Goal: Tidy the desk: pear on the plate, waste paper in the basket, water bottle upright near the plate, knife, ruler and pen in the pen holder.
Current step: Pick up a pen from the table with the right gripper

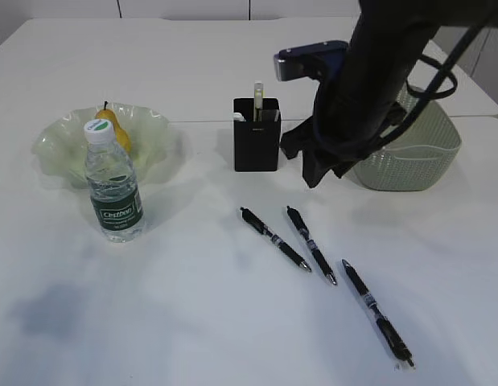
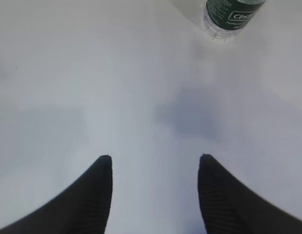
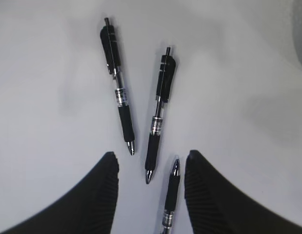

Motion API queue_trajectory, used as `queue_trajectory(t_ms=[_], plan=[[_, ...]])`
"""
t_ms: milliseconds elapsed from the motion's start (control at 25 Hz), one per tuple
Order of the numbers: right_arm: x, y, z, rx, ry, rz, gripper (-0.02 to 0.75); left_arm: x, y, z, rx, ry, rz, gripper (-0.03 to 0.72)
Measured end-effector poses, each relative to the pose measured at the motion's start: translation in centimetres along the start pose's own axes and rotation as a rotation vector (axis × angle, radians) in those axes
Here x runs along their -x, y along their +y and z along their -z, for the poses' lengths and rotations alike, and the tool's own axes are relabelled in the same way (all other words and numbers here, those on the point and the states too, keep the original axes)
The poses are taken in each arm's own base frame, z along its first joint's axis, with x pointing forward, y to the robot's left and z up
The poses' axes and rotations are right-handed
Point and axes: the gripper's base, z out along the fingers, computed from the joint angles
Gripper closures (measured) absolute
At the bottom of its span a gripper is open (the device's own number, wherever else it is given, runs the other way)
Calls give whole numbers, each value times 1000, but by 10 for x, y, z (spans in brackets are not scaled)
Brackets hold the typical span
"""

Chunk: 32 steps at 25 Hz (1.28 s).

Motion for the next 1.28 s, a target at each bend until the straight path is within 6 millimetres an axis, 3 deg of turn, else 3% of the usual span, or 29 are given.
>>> queue_trajectory(t_ms=[400, 720, 1040, 1280], plan=[[24, -5, -55, -36, 59, -54, 401, 0, -1, 0, -8, 0, 6, 295], [28, -8, -93, -29, 114, -76, 401, 0, -1, 0, -8, 0, 6, 295], [28, -29, -107, -13, 119, -152, 401, 0, -1, 0, -9, -4, 10, 295], [29, -31, -114, -9, 114, -160, 401, 1, -1, 0, -11, -11, 11, 295]])
